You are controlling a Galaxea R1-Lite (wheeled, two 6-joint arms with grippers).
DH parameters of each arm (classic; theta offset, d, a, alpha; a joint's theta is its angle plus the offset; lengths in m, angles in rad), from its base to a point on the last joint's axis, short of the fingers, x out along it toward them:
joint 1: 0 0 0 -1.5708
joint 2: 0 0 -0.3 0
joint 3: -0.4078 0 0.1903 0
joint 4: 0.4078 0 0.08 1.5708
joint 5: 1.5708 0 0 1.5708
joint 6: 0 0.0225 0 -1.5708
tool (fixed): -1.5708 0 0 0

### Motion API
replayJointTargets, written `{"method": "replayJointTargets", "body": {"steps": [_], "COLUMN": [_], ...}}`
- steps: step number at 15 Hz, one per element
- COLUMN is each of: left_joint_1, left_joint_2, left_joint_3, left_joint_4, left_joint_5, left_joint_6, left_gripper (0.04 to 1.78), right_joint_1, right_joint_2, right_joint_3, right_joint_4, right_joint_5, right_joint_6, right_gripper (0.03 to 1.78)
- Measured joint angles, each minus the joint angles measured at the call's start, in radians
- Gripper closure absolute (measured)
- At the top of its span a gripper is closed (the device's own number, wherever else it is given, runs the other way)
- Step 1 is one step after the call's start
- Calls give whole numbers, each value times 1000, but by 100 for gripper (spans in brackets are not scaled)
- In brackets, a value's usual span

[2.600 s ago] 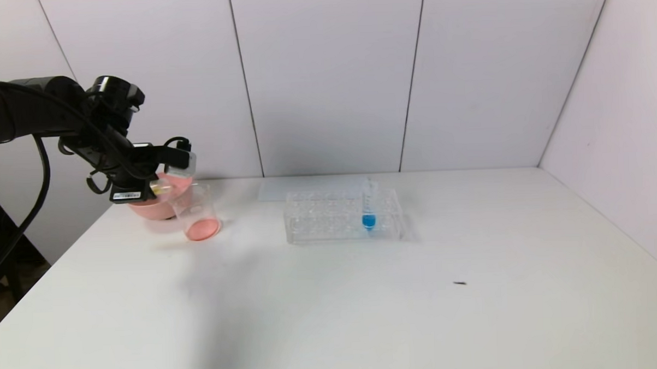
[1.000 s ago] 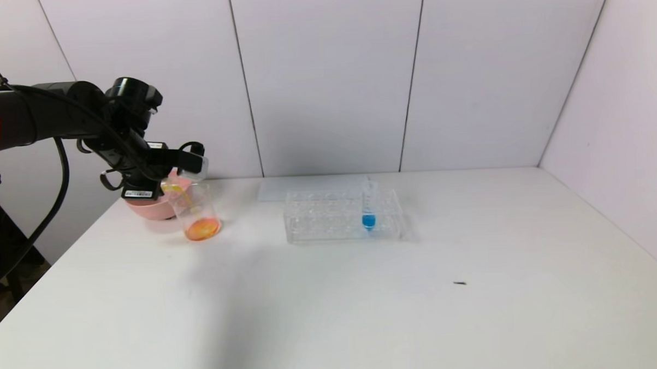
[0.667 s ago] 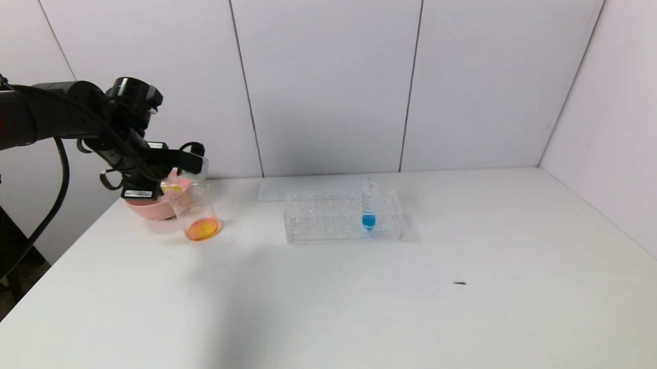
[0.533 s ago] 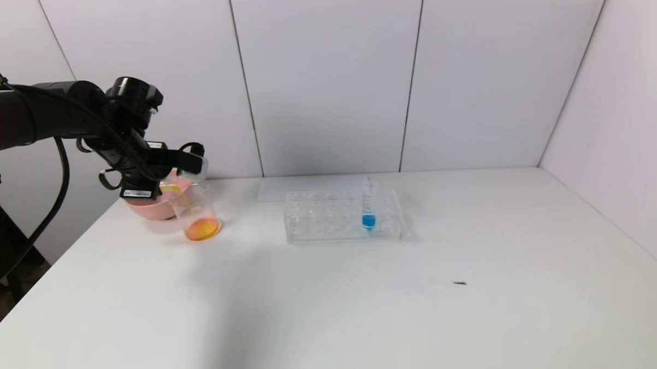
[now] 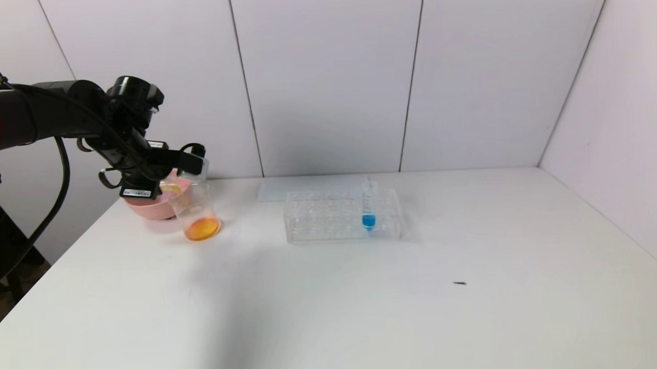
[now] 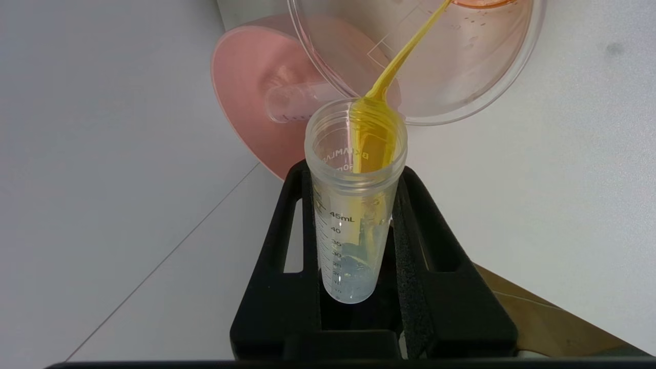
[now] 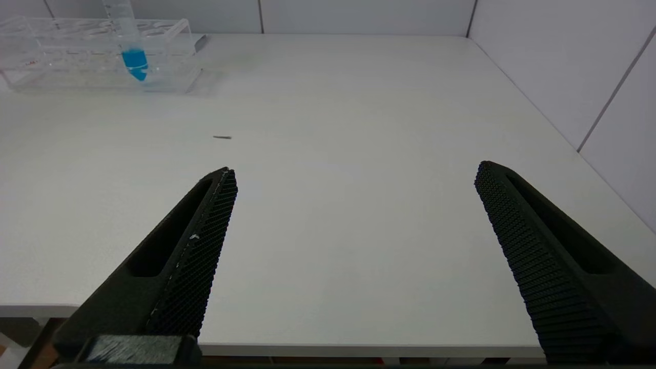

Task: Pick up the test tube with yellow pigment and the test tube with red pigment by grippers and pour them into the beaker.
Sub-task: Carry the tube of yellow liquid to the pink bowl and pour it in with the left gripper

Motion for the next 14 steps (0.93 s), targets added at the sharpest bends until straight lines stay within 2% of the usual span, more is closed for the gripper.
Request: {"method": "replayJointTargets", "body": {"steps": [14], "left_joint_1": [-14], "left_joint_2": [1], "left_joint_3": [0], "left_joint_4": [-20], "left_joint_5": [51], "left_joint_6": [34], "left_gripper": [138], "right_joint_1": [0], "right_joint_2": [0], "right_joint_3": [0], "right_joint_4": [0], "right_joint_5": [0], "right_joint_6": [0], "right_gripper": [11]}}
